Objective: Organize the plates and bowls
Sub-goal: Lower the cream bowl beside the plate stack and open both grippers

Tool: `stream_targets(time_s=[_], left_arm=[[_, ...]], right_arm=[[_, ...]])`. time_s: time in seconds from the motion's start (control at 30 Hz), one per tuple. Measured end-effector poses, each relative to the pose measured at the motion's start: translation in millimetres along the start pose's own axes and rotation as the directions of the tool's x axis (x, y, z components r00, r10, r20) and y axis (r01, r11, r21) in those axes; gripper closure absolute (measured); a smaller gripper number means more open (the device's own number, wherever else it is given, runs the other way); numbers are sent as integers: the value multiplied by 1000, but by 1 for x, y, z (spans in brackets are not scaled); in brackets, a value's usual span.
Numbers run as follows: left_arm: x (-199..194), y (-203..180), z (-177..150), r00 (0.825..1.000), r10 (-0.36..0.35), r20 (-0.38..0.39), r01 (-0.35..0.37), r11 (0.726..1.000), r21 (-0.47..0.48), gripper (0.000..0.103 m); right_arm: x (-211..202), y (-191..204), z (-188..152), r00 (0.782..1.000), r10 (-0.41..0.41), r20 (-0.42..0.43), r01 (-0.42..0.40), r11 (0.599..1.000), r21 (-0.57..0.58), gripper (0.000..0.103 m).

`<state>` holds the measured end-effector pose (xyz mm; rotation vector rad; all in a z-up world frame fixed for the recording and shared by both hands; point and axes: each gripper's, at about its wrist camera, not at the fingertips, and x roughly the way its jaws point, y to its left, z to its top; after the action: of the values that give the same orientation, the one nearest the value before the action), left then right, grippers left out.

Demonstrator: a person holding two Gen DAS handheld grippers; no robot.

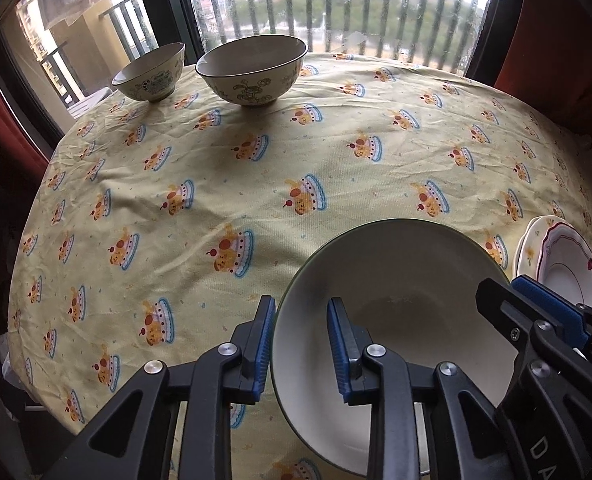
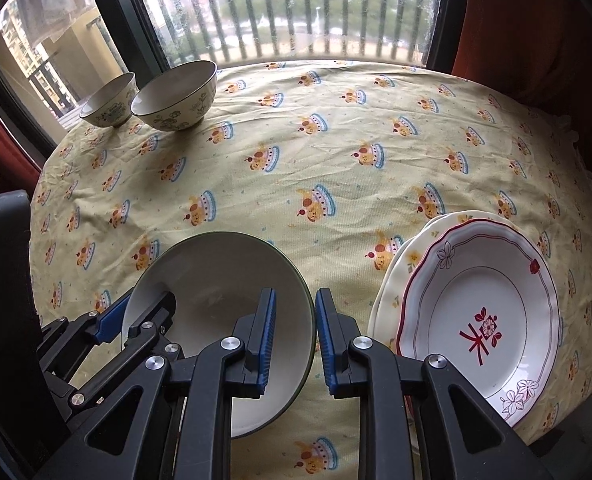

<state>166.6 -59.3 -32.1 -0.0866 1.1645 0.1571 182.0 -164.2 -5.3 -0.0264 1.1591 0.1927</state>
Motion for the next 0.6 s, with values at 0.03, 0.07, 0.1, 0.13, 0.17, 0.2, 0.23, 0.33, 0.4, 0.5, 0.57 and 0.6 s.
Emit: stream_targets(time_s=[0.03, 0.07, 0.1, 0.13, 0.17, 0.2, 0.23, 0.33, 0.4, 0.5, 0.57, 0.6], left_arm=[[-1, -1, 0, 1000, -7, 3, 7, 1000, 2, 62], [-2, -1, -1, 1000, -12, 7, 12, 1000, 9, 58], [-3, -2, -3, 1000, -15, 5, 15, 1000, 18, 55], [-3, -3, -3, 1000, -17, 1, 17, 1000, 22, 50], [-3, -2, -4, 1000, -10, -1, 10, 1000, 22, 46], [-3, -1, -5, 1000, -12, -3, 12, 1000, 24, 42], [-3, 0, -6, 1000, -28, -3, 28, 999, 19, 30], [-3, 3, -7, 999, -53, -7, 53, 998, 26, 19], [-4, 4, -9, 998, -59, -8, 59, 998, 37, 15], [-6, 6, -11, 998, -63, -9, 63, 997, 45, 15], [-8, 8, -11, 997, -73, -3, 73, 996, 56, 15], [-9, 10, -11, 997, -78, 2, 78, 995, 65, 15]], right_arm=[[1, 0, 0, 1000, -2, -2, 2, 1000, 1, 76], [3, -1, 0, 1000, 1, -10, -1, 1000, 2, 76], [5, -1, 0, 1000, 6, -20, -6, 1000, 2, 68], [6, -1, -1, 1000, 8, -22, -8, 1000, 0, 62], [6, -1, -2, 1000, 1, -20, -1, 1000, -7, 58], [6, 0, -2, 1000, -2, -18, 1, 1000, -17, 56], [7, 0, -2, 1000, 9, -17, -9, 1000, -23, 42], [7, 0, -4, 1000, 16, -11, -16, 1000, -16, 19], [6, 3, -6, 1000, 14, -11, -15, 1000, -26, 18], [3, 6, -8, 1000, 15, -11, -15, 999, -28, 18], [1, 9, -9, 1000, 8, -5, -8, 1000, -22, 18], [-1, 11, -10, 1000, 0, 1, 0, 1000, -15, 18]])
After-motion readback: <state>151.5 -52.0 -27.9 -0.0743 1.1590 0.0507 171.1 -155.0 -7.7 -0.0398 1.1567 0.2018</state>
